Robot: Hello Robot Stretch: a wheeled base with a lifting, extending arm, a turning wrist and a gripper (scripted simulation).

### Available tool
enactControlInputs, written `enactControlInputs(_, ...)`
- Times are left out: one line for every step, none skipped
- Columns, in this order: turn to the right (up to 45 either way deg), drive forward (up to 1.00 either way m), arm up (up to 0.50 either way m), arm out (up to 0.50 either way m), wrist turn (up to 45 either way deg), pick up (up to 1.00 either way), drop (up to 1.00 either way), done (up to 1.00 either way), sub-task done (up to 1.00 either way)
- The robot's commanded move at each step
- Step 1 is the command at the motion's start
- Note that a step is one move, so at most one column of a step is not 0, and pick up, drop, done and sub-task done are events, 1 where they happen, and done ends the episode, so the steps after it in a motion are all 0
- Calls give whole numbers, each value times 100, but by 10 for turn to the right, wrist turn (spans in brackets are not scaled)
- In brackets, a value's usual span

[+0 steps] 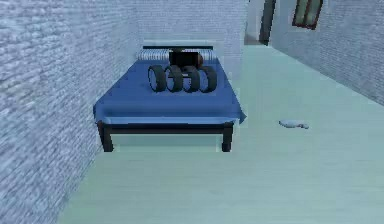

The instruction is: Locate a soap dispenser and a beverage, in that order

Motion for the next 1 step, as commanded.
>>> enactControlInputs(450,0,0,0,0,0,0,0,0)
